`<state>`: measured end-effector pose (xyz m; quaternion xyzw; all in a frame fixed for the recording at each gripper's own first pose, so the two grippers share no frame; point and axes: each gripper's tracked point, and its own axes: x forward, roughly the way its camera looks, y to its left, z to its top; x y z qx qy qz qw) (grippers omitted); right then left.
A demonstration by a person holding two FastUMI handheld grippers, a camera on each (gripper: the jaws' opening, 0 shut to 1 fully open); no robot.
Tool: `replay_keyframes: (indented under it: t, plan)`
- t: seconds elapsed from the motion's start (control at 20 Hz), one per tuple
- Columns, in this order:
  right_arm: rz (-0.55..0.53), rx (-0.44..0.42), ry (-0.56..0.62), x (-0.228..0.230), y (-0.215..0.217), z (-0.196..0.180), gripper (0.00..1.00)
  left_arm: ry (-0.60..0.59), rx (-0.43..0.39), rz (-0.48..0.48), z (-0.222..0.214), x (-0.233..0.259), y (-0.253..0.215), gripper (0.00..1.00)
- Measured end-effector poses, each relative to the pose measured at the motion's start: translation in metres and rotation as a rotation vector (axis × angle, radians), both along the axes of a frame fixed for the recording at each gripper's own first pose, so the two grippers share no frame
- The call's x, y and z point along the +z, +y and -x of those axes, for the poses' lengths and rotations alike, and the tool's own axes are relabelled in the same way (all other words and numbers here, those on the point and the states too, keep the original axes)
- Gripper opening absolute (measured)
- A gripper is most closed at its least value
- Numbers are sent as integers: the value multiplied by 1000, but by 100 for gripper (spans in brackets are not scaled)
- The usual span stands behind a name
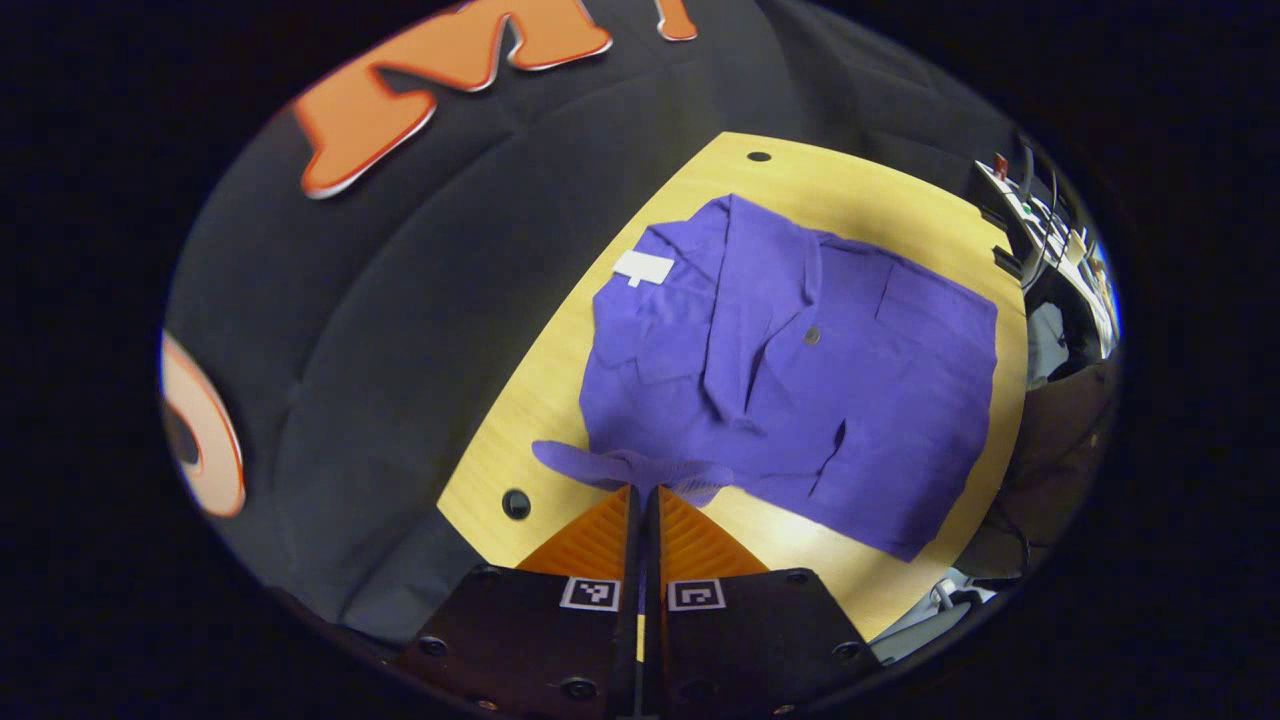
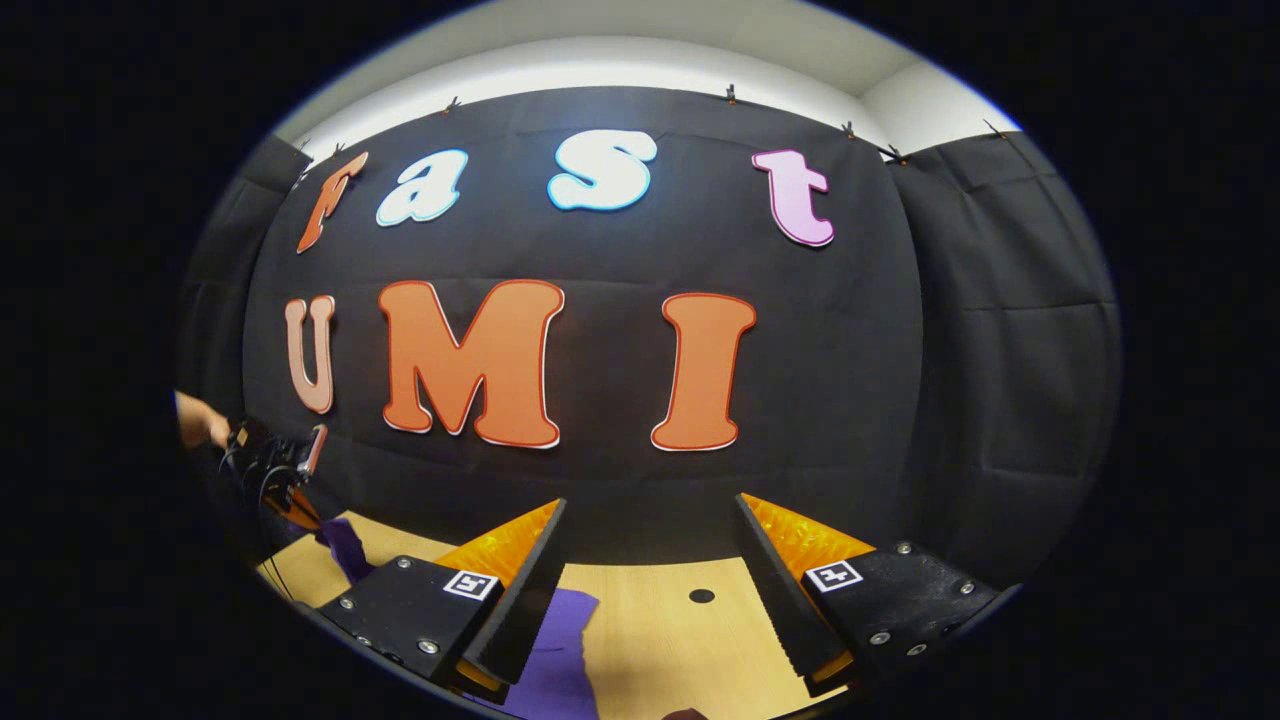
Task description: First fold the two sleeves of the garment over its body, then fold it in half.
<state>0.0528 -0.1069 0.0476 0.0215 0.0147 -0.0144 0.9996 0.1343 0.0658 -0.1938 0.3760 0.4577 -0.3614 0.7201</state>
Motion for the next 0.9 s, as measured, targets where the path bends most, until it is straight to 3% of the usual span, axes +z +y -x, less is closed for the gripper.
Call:
replay_keyframes:
  t: [0.2,0.4,0.6,0.9]
  plan:
    - [53,6,23,-16,-19,3,96,10,-101,-10,-27,4,-85,4]
    - [30,3,46,-31,-41,4,96,52,-216,-27,-38,-7,-164,3]
    - [38,-36,80,-52,-70,5,96,110,-284,-51,-39,-49,-230,4]
    - [25,-62,158,-89,-90,1,96,202,-320,-82,-37,-125,-293,4]
